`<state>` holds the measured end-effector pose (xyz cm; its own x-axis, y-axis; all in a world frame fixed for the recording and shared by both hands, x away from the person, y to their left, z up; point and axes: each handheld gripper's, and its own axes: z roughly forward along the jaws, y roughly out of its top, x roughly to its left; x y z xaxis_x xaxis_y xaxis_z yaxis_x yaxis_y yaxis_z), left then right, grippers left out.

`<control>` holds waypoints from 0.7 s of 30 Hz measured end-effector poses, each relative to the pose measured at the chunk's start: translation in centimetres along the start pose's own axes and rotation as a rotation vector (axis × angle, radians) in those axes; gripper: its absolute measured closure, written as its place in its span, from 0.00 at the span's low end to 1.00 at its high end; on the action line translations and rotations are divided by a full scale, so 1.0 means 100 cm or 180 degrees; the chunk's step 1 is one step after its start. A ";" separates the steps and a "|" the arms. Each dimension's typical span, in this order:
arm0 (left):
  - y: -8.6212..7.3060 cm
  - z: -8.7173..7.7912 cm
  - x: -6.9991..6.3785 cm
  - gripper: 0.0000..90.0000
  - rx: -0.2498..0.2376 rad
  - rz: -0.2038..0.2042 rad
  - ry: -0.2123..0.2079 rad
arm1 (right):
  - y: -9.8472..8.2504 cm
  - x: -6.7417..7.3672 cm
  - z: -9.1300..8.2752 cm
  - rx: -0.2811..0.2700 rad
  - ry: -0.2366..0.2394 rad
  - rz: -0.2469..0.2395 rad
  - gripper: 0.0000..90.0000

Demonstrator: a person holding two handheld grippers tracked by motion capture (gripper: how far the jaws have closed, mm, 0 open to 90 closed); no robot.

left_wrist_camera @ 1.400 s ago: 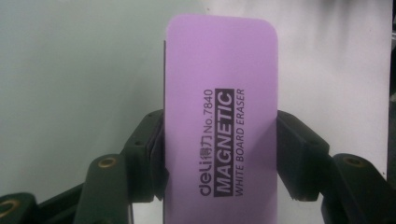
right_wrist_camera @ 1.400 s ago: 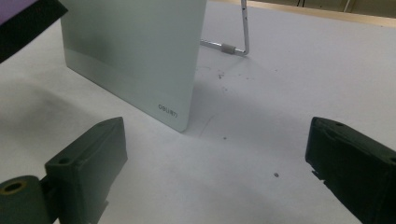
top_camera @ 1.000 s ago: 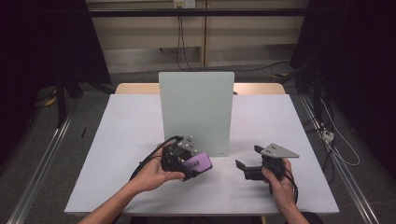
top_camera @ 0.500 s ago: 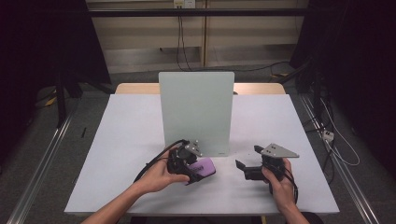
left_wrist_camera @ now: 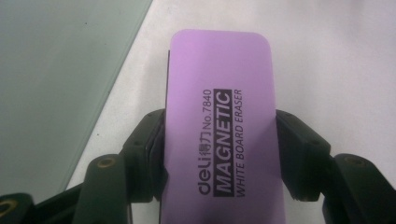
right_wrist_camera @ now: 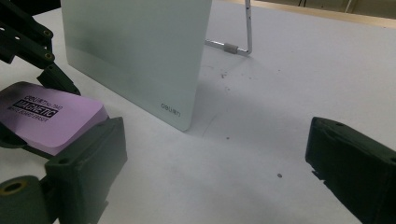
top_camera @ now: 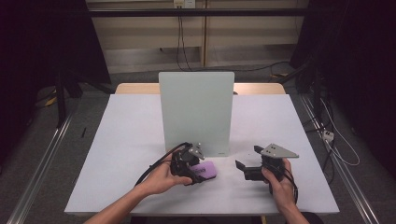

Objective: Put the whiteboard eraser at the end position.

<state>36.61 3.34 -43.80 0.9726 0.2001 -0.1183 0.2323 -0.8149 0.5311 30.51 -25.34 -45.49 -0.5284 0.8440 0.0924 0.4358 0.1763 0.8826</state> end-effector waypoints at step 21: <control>-0.005 -0.012 0.001 0.13 -0.0294 -0.0097 0.0231 | 0.000 0.000 0.000 -0.0001 -0.0009 0.0007 0.06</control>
<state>36.61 4.45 -43.12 0.9610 0.2658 -0.0763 0.2567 -0.7548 0.6036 30.51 -25.36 -45.49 -0.5253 0.8458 0.0930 0.4368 0.1742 0.8825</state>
